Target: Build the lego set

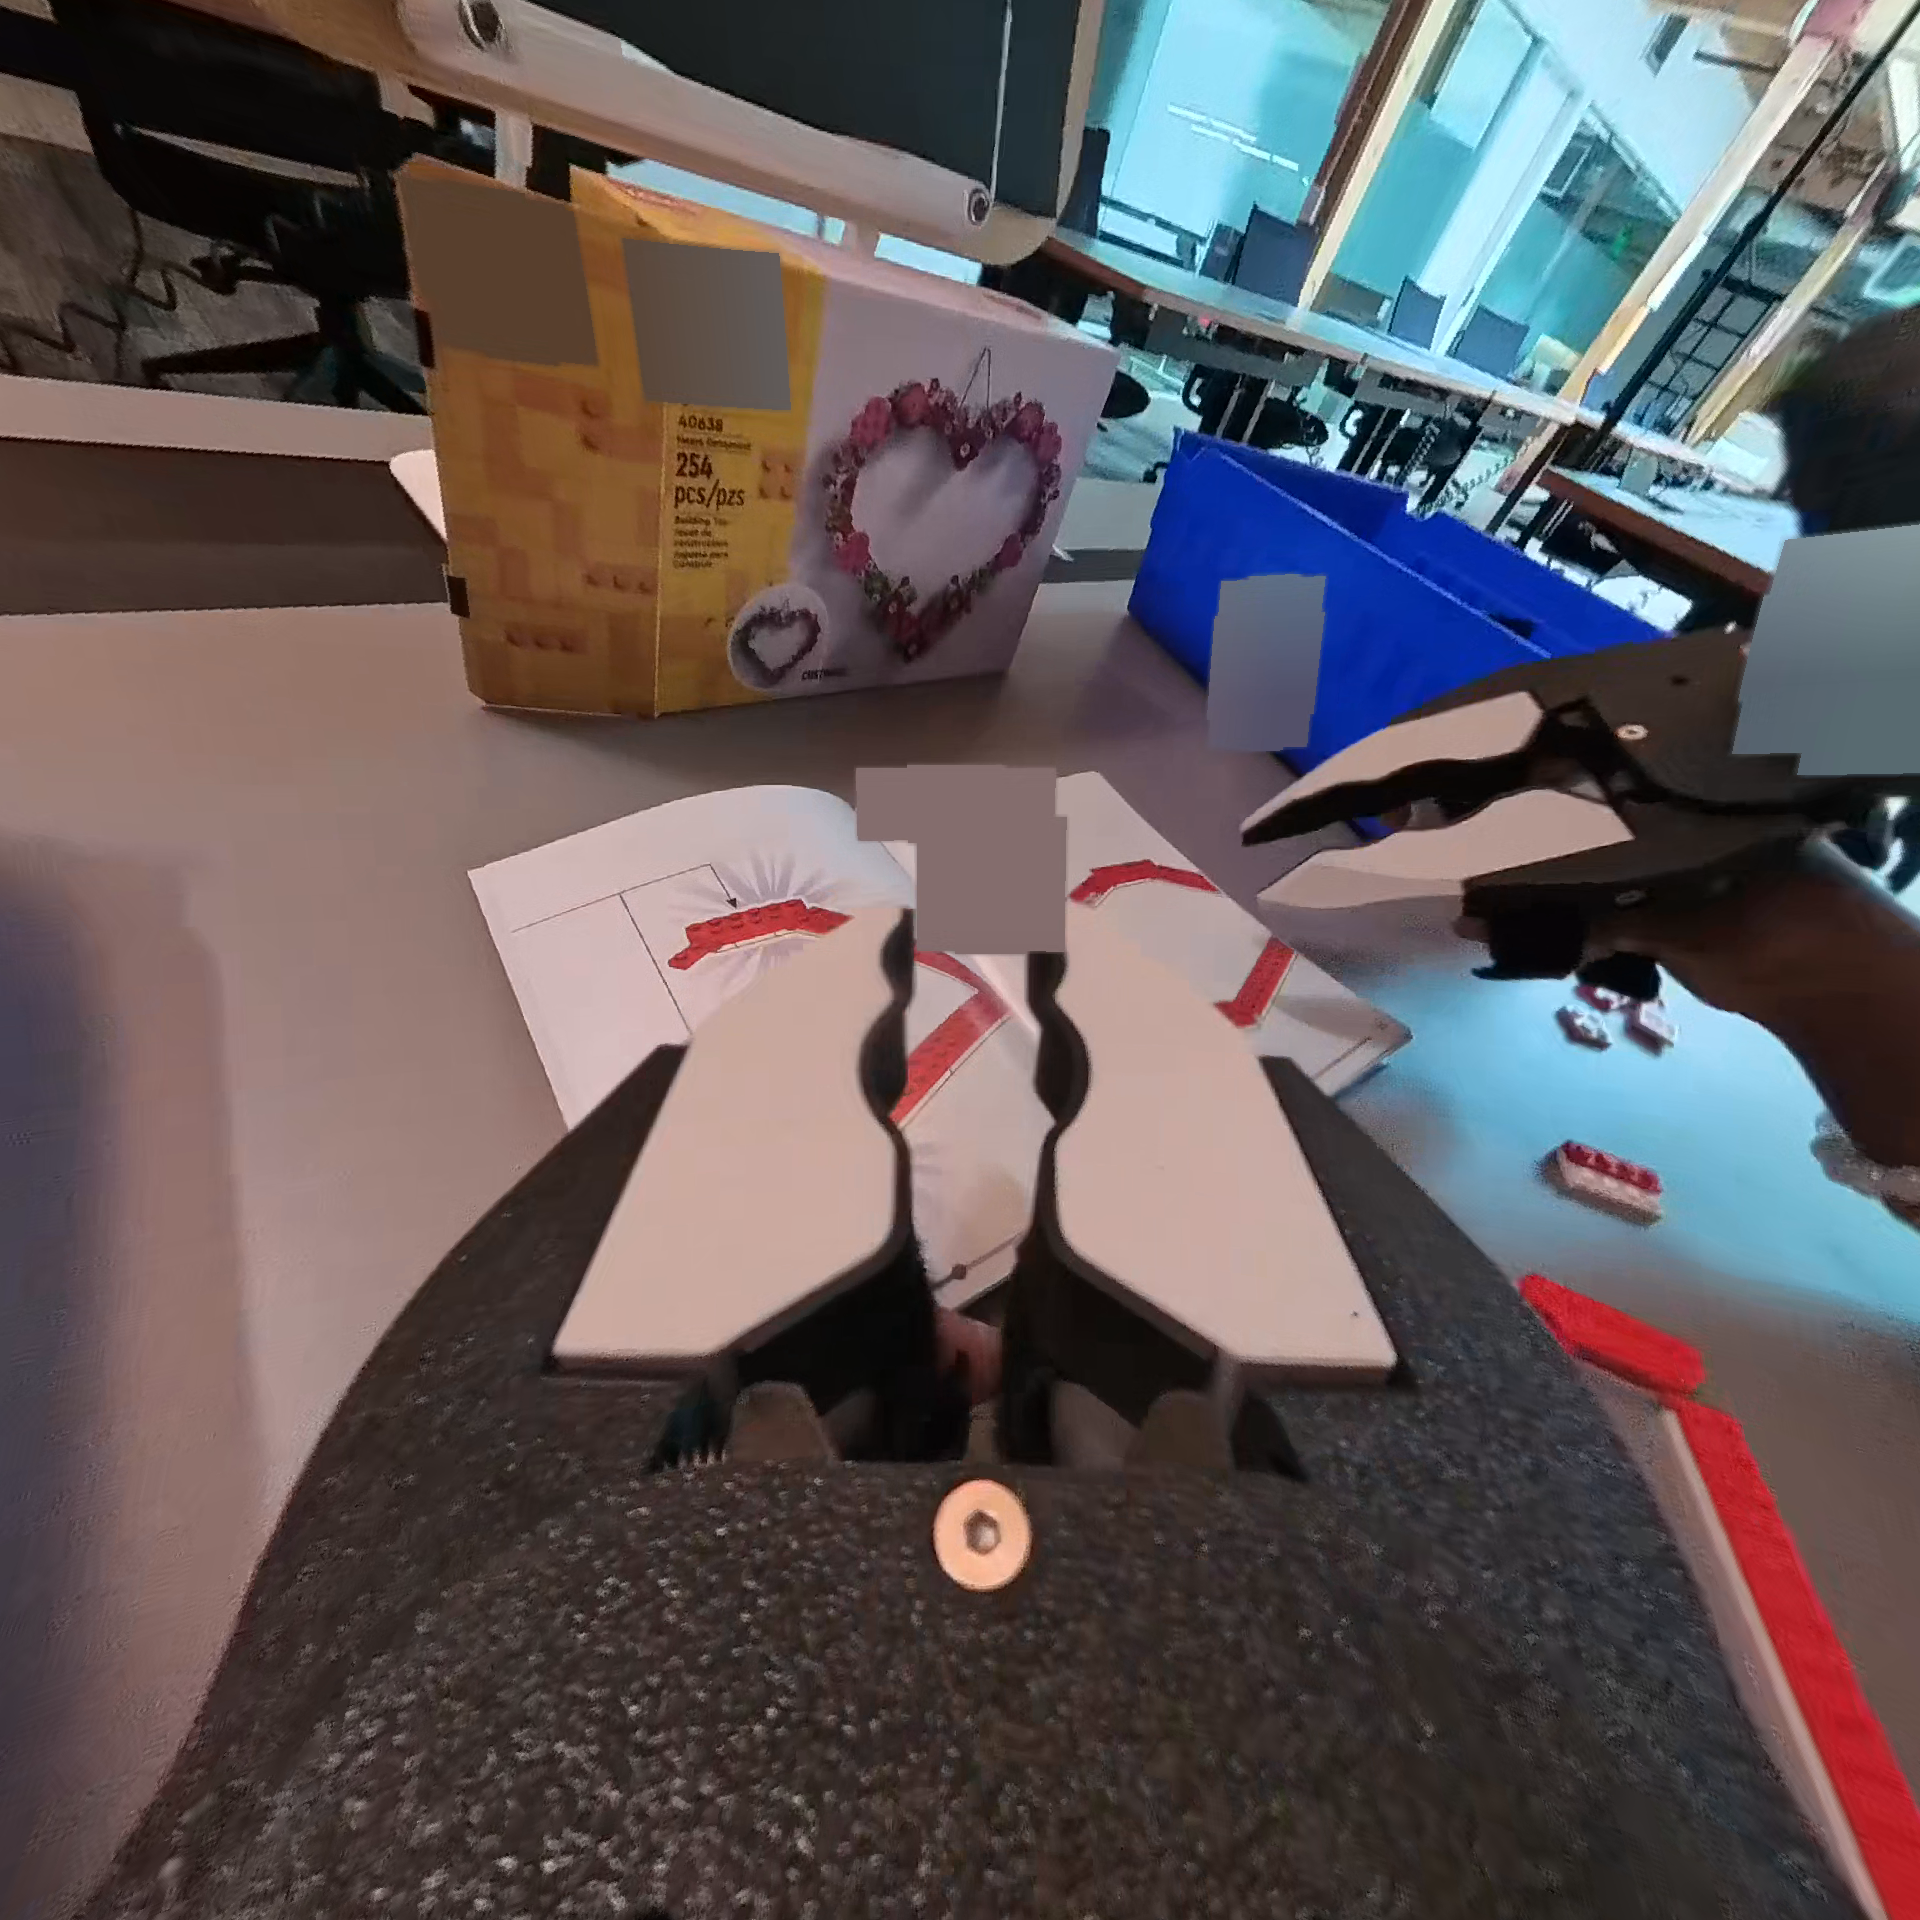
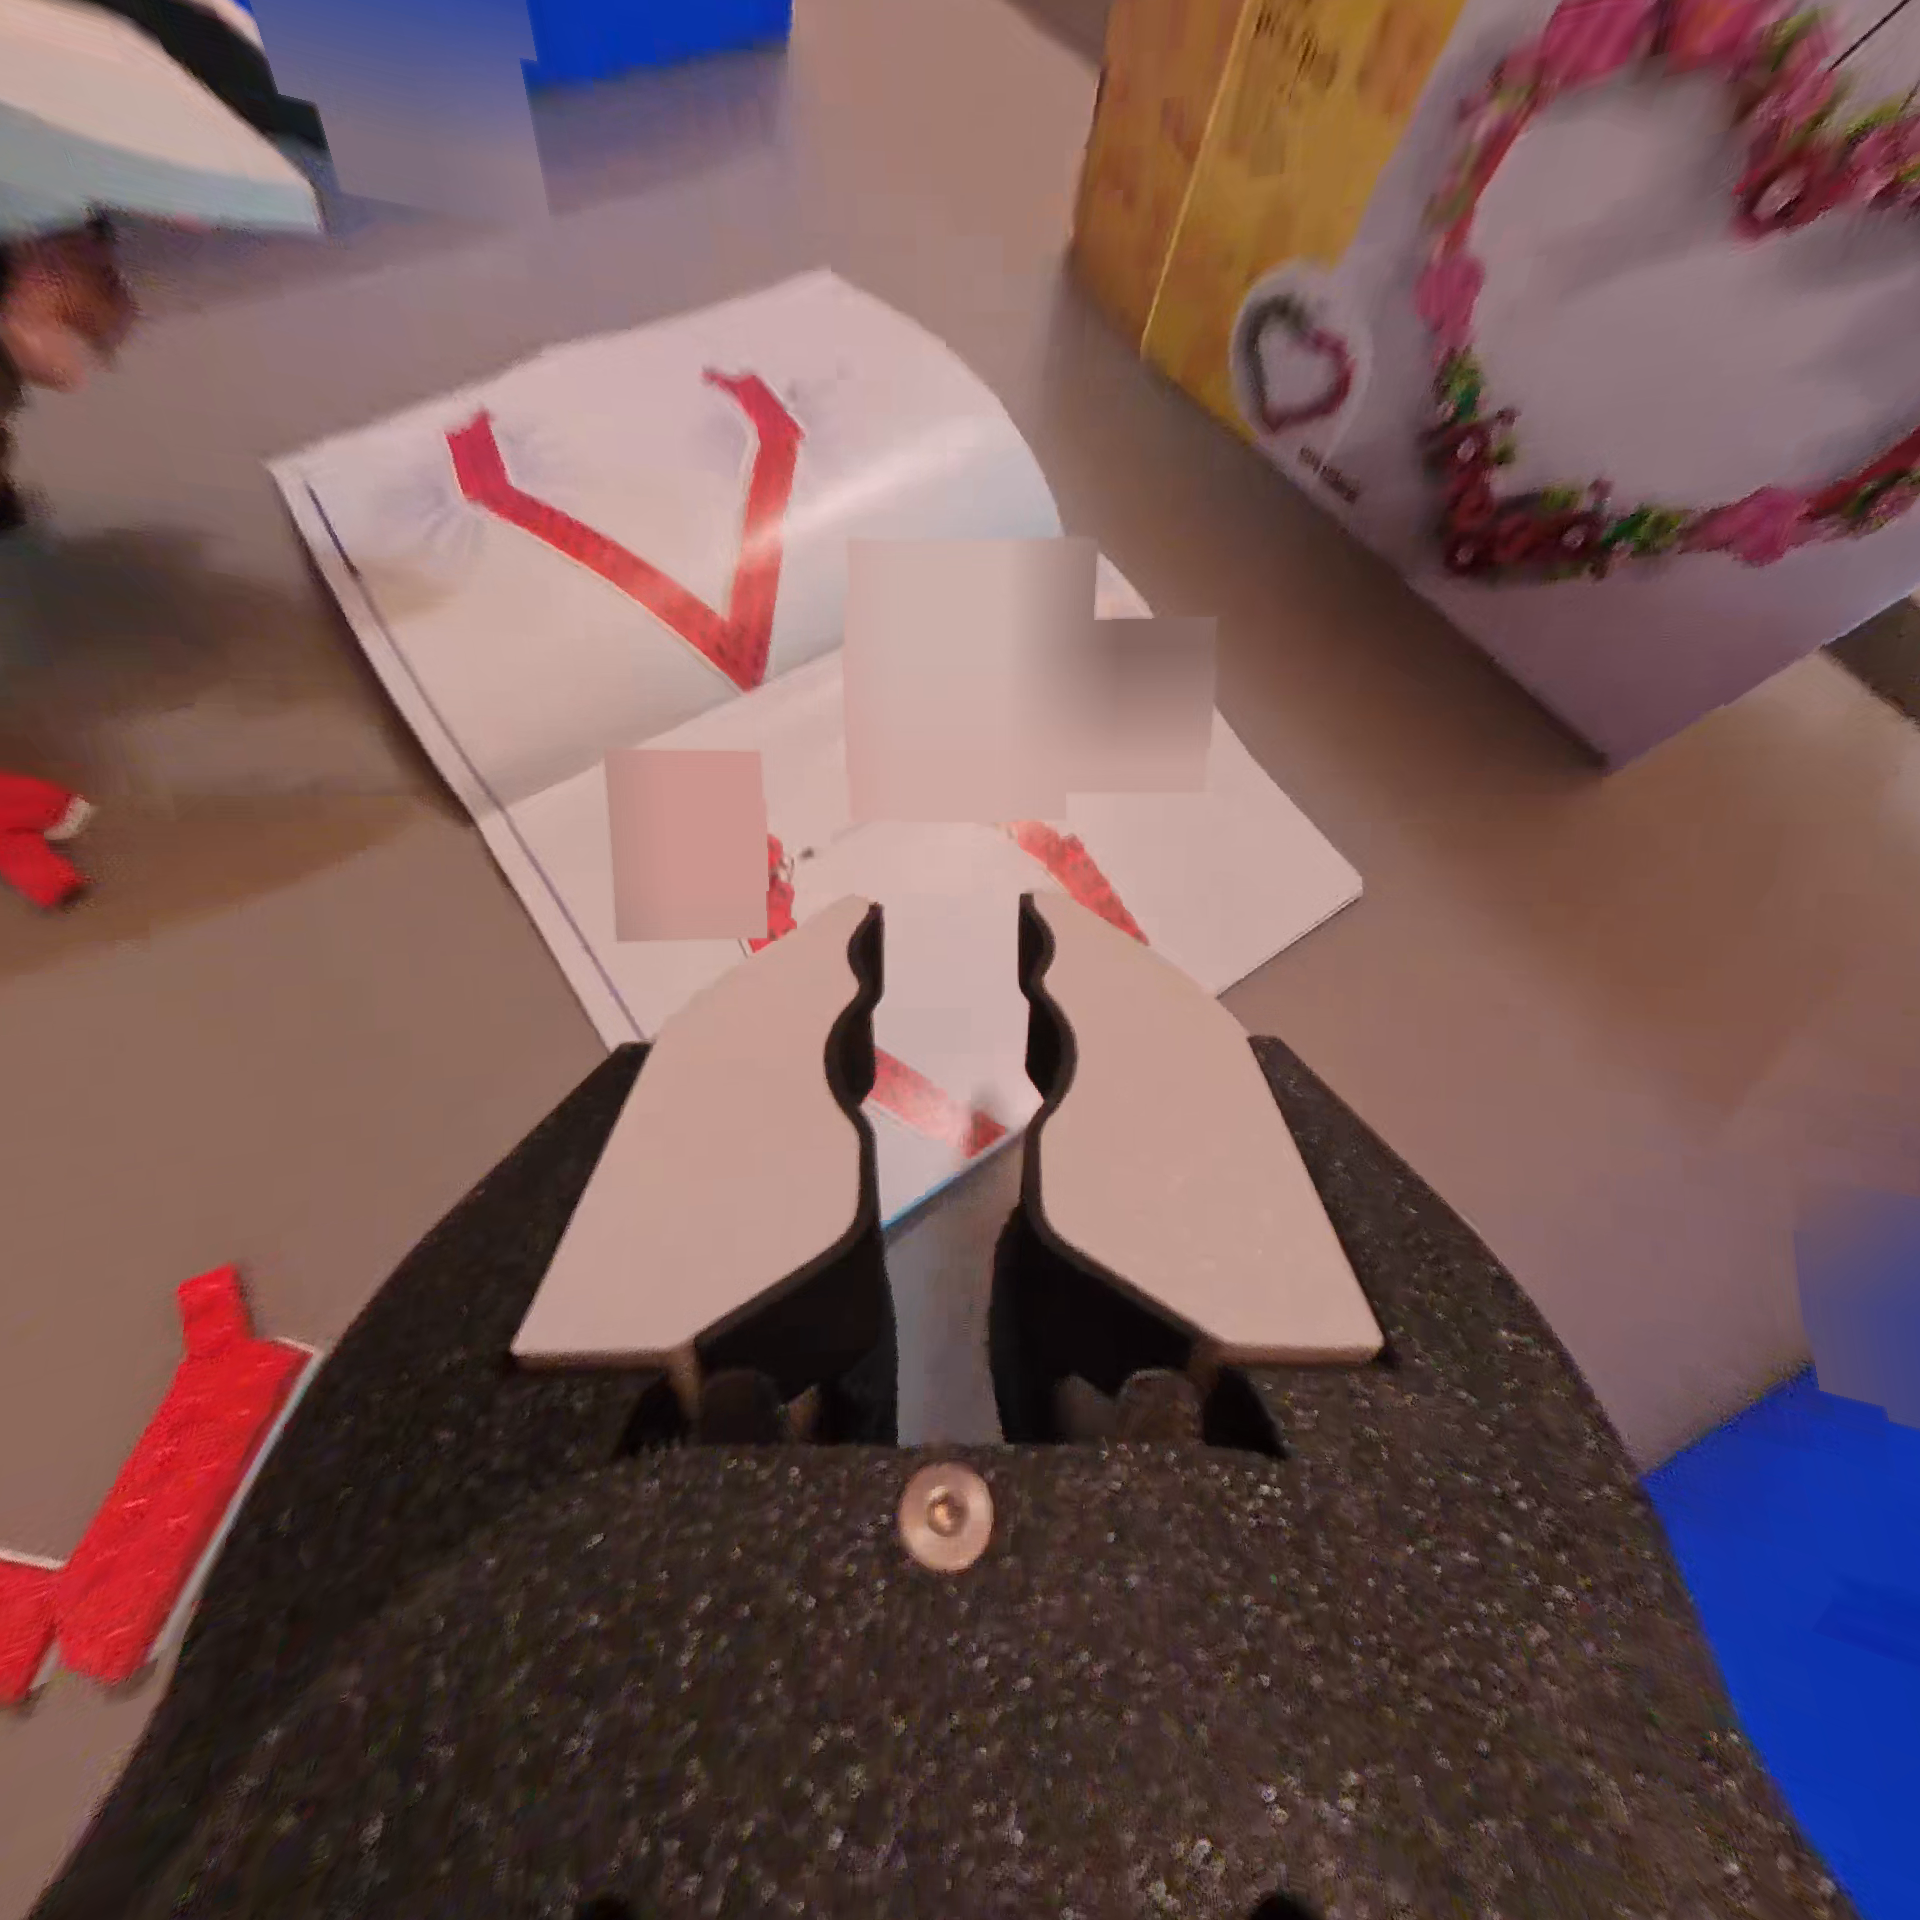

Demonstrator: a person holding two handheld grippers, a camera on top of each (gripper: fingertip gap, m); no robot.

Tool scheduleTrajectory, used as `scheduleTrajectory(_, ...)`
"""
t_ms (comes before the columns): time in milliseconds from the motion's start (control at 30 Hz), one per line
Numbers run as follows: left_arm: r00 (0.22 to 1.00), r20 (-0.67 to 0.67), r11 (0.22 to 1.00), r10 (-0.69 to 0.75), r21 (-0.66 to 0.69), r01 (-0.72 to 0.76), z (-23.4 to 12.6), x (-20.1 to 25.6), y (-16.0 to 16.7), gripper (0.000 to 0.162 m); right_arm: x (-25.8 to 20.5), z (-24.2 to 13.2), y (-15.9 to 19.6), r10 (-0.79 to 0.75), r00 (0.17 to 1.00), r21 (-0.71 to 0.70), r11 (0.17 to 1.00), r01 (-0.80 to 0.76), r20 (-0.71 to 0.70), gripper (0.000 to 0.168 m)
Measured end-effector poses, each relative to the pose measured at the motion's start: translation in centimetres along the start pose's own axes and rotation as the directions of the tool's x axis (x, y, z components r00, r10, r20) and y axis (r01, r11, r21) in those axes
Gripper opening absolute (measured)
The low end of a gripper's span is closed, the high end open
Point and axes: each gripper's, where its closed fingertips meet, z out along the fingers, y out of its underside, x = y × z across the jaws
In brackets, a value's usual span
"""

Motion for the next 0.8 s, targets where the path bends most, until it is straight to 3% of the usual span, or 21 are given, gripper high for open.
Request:
scheduleTrajectory(100, 0.996, -0.003, 0.995, 0.090, -0.051, -0.090, 0.2, 0.4, 0.9, 0.000, -0.7, 1.5, 1.5, -0.013, 0.999, -0.084, 0.996, 0.017, 0.048, 0.021)
scheduleTrajectory(167, 0.988, 0.030, 0.980, 0.149, -0.140, -0.144, 0.5, -0.2, 2.2, 0.000, -0.9, 2.2, 3.2, -0.003, 0.998, -0.180, 0.984, 0.013, 0.056, 0.012)
scheduleTrajectory(233, 0.984, 0.050, 0.969, 0.170, -0.193, -0.157, 0.7, -0.6, 3.1, 0.001, -1.4, 2.4, 3.0, 0.054, 0.993, -0.140, 0.989, -0.040, 0.100, 0.004)
scheduleTrajectory(400, 0.996, 0.027, 0.986, 0.080, -0.145, -0.076, 0.6, -0.6, 2.6, 0.008, -1.3, 2.4, 3.1, 0.156, 0.979, -0.071, 0.986, -0.148, 0.133, 0.004)
scheduleTrajectory(567, 1.000, 0.024, 0.997, 0.002, -0.082, 0.000, 0.2, -1.1, 1.6, 0.012, -1.3, 2.4, 3.1, 0.125, 0.985, -0.071, 0.991, -0.117, 0.121, 0.004)
scheduleTrajectory(800, 0.998, 0.029, 0.996, 0.053, -0.072, -0.050, 0.1, -0.7, 1.3, 0.014, -1.4, 2.3, 3.1, 0.135, 0.983, -0.062, 0.990, -0.128, 0.121, 0.004)
